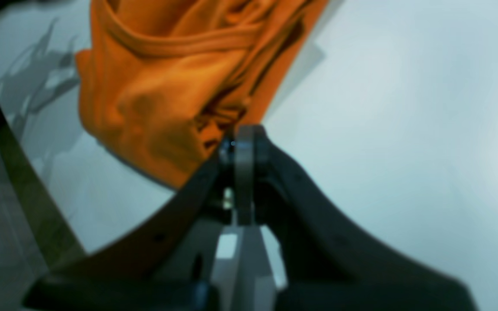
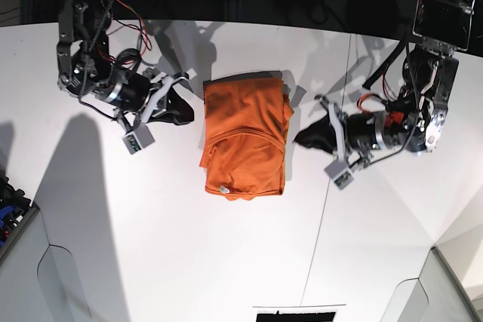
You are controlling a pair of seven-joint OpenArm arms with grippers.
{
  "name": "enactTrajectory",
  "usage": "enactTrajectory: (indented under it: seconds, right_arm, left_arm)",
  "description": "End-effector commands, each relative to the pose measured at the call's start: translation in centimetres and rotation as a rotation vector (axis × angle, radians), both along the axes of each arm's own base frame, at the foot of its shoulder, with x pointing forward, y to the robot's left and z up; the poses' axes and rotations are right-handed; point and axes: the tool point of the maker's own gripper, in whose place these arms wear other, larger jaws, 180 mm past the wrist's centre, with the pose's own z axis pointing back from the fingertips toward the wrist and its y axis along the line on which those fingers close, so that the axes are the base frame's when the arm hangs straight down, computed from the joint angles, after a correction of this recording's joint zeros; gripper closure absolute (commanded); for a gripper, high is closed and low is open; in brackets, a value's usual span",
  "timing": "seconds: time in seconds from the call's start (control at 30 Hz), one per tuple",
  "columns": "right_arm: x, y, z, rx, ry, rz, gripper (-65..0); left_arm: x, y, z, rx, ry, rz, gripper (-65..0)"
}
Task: Layout the t-shirt on the table in an organized manner, then fold the t-shirt properly
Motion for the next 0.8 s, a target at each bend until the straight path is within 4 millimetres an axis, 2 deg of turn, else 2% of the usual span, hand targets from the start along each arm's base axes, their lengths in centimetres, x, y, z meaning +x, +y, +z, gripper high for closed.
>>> enactTrajectory:
  seconds: [0.0,0.1,0.3,0.53,0.77]
  right_arm:
    - [0.4,-0.4,1.2,0.002,-0.042,0.010,0.0]
    - [-0.9,-1.5,1.1,-0.045,-0.039,0.028,0.0]
    - [-5.4,-3.3,-0.2,-0.121,0.020,0.072,0.0]
    - [-11.6,-4.3,-1.0,-0.165,0.105,0.137,0.0]
    - [-18.6,-4.8,-2.8,-0.167,0.265,0.173,0.0]
  left_arm:
    - [0.3,0.2,1.4,-0.024,-0.040,-0.001,-0.3]
    - [-2.1,1.4,1.0,-0.027,0.001,0.019,-0.3]
    - [-7.7,4.8,1.1,0.031,0.040,0.058,-0.3]
    - [-16.3,6.7,-0.3,0.108,0.182,0.050,-0.3]
    - [-24.8,8.2,-3.3,0.207,0.364,0.042,-0.3]
